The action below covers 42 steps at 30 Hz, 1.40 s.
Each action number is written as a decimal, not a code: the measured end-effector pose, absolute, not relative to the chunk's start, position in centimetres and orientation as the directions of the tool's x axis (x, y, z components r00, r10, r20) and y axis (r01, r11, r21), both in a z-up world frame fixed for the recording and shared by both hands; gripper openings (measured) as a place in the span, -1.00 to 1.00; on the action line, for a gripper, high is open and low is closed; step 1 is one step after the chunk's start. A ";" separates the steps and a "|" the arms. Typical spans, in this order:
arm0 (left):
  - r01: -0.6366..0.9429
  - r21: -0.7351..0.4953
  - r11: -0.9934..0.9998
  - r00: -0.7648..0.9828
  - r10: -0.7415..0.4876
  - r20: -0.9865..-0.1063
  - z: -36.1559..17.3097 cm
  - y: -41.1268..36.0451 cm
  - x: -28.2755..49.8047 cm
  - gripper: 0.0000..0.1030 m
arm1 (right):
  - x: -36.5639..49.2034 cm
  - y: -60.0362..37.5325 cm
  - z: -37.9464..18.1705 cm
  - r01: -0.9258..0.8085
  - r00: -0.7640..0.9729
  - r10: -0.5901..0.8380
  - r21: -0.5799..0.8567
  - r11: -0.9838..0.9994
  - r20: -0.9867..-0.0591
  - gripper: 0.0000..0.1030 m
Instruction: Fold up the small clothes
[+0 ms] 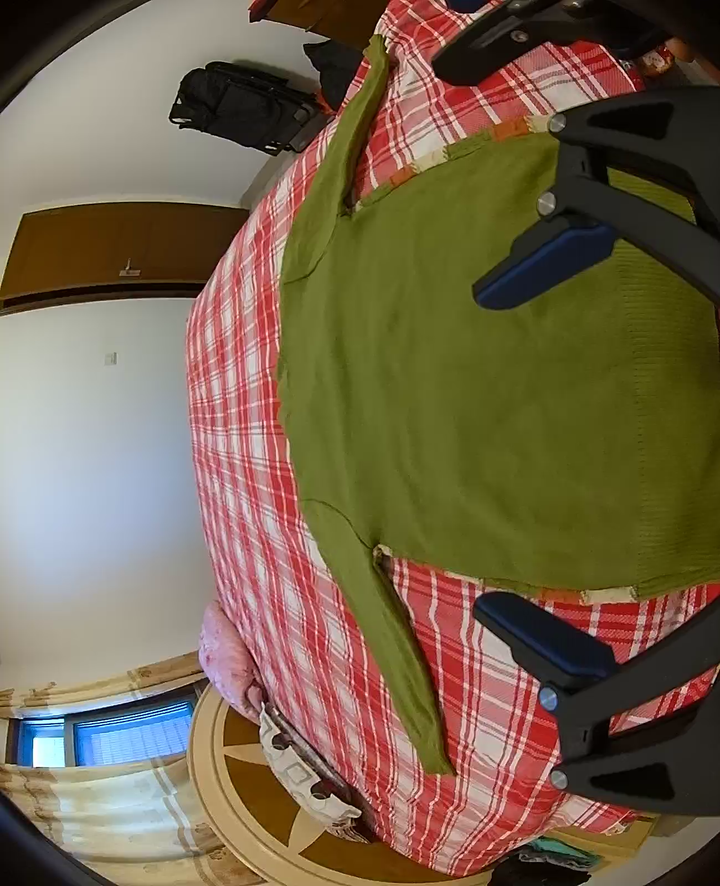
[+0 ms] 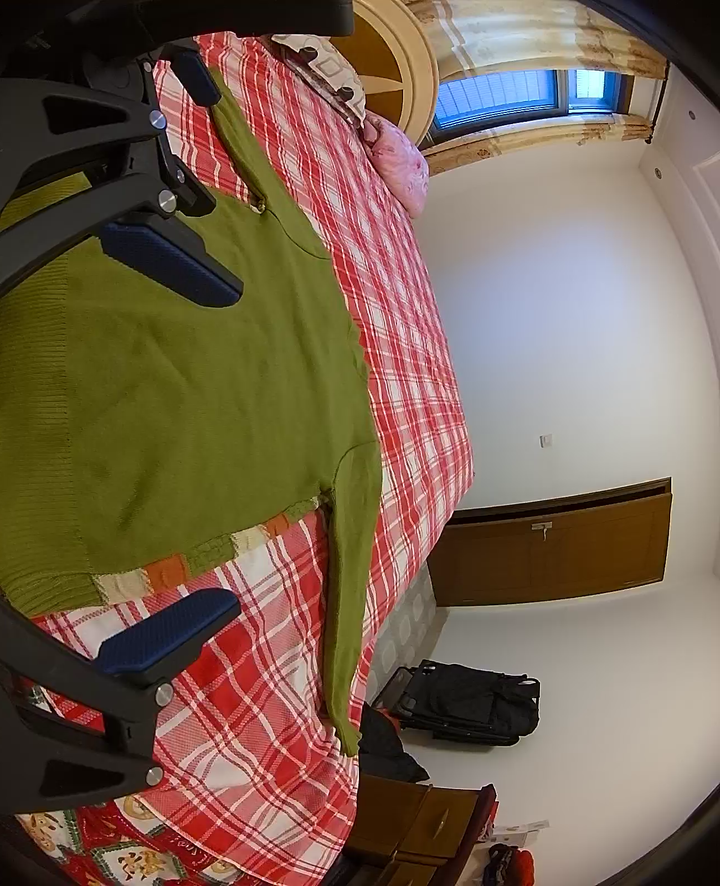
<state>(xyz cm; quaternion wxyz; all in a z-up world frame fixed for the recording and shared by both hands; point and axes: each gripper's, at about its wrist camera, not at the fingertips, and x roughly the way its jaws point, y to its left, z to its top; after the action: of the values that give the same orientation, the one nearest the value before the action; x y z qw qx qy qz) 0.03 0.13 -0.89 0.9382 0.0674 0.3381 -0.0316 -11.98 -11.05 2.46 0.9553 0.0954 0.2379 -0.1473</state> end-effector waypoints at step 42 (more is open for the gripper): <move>0.106 0.084 0.991 0.754 -0.025 -0.657 -1.3 0.1 0.2 1.00 | -11.6 -11.2 1.4 0.323 0.832 -0.221 0.120 0.939 -0.509 0.98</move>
<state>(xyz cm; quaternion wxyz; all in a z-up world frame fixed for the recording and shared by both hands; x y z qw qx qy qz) 0.17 0.15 -1.30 0.9346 0.0583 0.3491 -0.0351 -11.64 -11.17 1.43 0.9517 0.1011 0.2521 -0.1428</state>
